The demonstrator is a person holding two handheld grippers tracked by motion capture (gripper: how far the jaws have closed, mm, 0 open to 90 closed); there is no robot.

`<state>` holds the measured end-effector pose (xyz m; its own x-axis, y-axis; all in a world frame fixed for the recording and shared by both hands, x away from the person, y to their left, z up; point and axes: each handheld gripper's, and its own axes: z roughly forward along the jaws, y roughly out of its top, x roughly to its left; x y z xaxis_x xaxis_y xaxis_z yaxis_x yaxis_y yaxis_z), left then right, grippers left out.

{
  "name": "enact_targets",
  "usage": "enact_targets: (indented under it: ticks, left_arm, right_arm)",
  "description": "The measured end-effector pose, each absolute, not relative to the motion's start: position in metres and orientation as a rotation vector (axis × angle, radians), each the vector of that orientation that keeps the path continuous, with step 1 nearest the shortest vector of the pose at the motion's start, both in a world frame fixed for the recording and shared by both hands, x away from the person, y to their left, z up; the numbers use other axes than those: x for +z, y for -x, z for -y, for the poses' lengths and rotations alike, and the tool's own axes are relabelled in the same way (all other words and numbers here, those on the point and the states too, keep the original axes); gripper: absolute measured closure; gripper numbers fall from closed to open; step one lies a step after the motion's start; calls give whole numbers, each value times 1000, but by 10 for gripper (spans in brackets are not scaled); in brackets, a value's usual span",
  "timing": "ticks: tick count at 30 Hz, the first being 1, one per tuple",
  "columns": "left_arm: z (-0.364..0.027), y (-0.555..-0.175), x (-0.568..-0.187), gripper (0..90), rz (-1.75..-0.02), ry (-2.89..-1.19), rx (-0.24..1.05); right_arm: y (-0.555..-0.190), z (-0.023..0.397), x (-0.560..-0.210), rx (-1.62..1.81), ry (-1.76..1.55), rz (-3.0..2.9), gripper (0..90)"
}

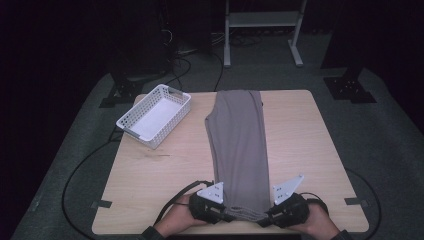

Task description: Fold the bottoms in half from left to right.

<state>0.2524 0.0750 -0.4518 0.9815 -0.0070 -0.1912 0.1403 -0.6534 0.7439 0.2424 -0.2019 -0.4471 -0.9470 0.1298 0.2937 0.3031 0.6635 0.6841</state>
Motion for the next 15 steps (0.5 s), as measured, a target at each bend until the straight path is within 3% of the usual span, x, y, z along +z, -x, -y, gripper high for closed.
enact_targets:
  ticks: [7,15]
  left_arm:
    - [-75,-232,-447,776,-32,-2281,-235]
    - [-78,-268,-422,775,-101,-2203,-113]
  right_arm:
    - [-221,201,-445,-1141,282,2622,804]
    - [-252,213,-424,-1324,394,2696,803]
